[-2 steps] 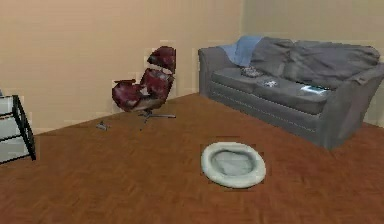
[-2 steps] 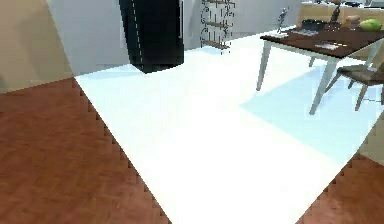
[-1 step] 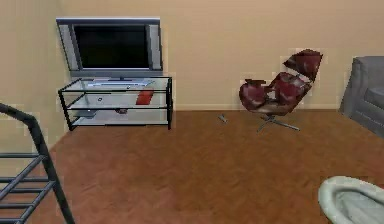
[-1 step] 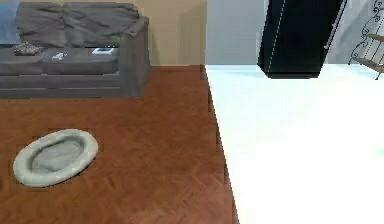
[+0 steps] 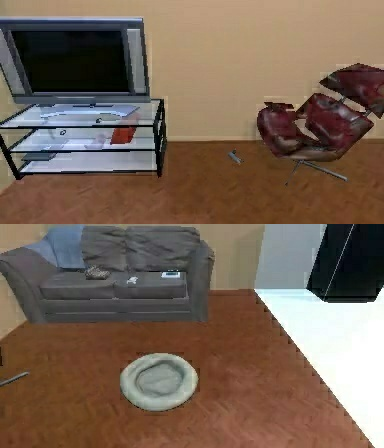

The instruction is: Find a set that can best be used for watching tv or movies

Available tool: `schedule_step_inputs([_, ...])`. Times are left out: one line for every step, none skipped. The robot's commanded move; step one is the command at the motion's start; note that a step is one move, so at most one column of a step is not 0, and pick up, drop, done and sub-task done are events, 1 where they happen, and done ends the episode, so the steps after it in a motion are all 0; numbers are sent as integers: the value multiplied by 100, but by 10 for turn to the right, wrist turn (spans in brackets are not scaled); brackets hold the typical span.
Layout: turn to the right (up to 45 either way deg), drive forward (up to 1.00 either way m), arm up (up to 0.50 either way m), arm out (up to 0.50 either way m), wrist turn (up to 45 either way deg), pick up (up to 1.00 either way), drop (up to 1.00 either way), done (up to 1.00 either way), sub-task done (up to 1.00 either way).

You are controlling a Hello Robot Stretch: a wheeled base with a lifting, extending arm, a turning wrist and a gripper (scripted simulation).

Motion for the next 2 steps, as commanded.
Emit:
schedule_step_inputs([-450,0,0,0,0,0,0,0,0])
schedule_step_inputs([0,35,0,0,0,0,0,0,0])
